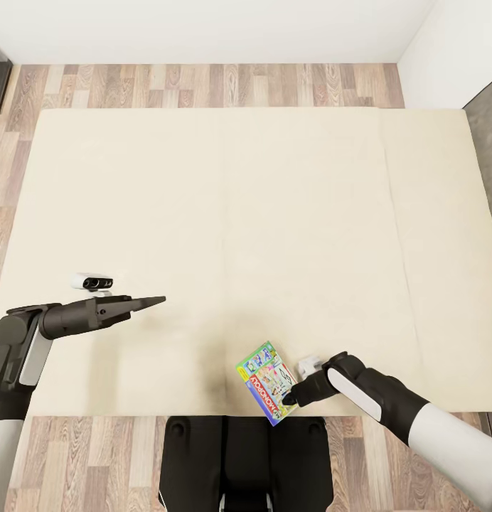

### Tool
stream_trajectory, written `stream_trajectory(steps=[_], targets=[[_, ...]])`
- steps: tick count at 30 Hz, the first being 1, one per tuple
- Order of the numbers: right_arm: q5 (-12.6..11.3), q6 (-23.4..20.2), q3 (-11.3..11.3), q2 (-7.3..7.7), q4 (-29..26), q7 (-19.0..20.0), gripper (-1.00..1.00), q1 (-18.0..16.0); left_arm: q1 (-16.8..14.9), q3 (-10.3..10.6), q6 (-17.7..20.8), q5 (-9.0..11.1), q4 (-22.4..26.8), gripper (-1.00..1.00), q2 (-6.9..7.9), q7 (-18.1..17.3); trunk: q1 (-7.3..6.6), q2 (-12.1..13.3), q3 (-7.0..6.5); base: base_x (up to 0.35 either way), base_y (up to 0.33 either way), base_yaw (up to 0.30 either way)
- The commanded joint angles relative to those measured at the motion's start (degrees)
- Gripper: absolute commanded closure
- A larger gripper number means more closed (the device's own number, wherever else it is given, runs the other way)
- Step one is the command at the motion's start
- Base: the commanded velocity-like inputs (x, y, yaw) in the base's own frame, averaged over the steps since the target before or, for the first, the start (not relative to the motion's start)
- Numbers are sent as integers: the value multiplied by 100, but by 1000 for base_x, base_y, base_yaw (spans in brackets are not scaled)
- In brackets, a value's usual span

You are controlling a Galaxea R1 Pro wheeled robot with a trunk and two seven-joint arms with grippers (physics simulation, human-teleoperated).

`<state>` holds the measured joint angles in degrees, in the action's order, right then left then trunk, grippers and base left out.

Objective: Put all the toys in the child's room - the three board games (two on the bed and one on the table), the two jigsaw puzzles on the table, and the tennis ball on the table - inside the toy box on the table in the child's room.

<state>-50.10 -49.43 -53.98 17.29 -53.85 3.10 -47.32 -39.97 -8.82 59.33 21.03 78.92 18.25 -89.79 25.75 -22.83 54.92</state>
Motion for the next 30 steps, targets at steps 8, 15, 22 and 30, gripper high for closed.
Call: stream_trajectory(steps=[8,15,22,30], targets=[[35,2,-19,-17,49,33,-100,-6,-2,2,61,-3,1,-100,1,-22,4,-9,6,0,0,0],[35,3,-22,-96,222,41,-100,-6,-2,1,61,-3,1,-100,0,-22,4,-9,6,0,0,0],[35,3,-24,-173,346,42,-100,-6,-2,2,61,-3,1,-100,4,-22,4,-9,6,0,0,0],[35,3,-25,-205,365,50,-100,-6,-2,0,61,-3,1,-100,11,-22,4,-9,6,0,0,0]])
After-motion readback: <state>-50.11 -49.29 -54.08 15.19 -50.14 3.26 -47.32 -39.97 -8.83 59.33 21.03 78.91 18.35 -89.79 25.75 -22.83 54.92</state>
